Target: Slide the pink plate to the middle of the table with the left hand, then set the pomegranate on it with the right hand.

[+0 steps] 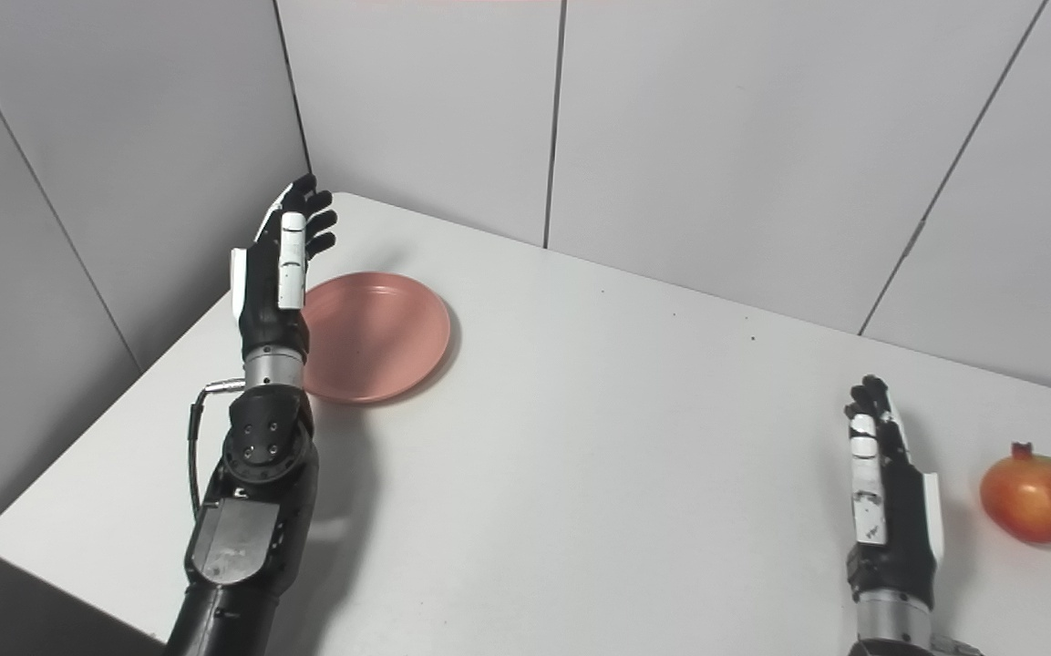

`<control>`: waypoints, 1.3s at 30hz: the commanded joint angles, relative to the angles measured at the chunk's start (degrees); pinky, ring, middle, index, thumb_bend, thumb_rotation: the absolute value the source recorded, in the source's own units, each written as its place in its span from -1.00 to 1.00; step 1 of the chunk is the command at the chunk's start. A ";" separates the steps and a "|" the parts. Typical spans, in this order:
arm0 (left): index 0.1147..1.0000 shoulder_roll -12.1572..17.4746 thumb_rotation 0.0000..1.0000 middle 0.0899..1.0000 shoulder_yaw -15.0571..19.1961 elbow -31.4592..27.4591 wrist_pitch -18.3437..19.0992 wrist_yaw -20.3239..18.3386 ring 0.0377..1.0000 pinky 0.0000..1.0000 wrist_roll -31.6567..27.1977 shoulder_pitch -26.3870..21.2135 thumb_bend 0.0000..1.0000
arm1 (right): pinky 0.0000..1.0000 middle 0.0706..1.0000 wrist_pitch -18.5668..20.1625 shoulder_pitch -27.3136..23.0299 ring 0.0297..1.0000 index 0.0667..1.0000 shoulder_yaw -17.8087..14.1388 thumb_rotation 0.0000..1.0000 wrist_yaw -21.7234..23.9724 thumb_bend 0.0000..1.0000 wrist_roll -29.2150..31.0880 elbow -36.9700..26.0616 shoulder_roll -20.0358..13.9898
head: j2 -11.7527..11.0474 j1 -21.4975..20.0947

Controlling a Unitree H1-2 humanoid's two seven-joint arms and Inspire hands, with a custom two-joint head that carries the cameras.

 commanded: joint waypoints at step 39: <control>0.57 4.68 1.00 0.62 1.95 2.36 -2.34 2.89 0.63 0.55 0.41 -0.76 0.31 | 0.96 0.87 -2.33 2.70 0.87 0.87 0.15 0.97 0.81 -0.04 -0.60 0.85 -0.75 | 0.64 1.10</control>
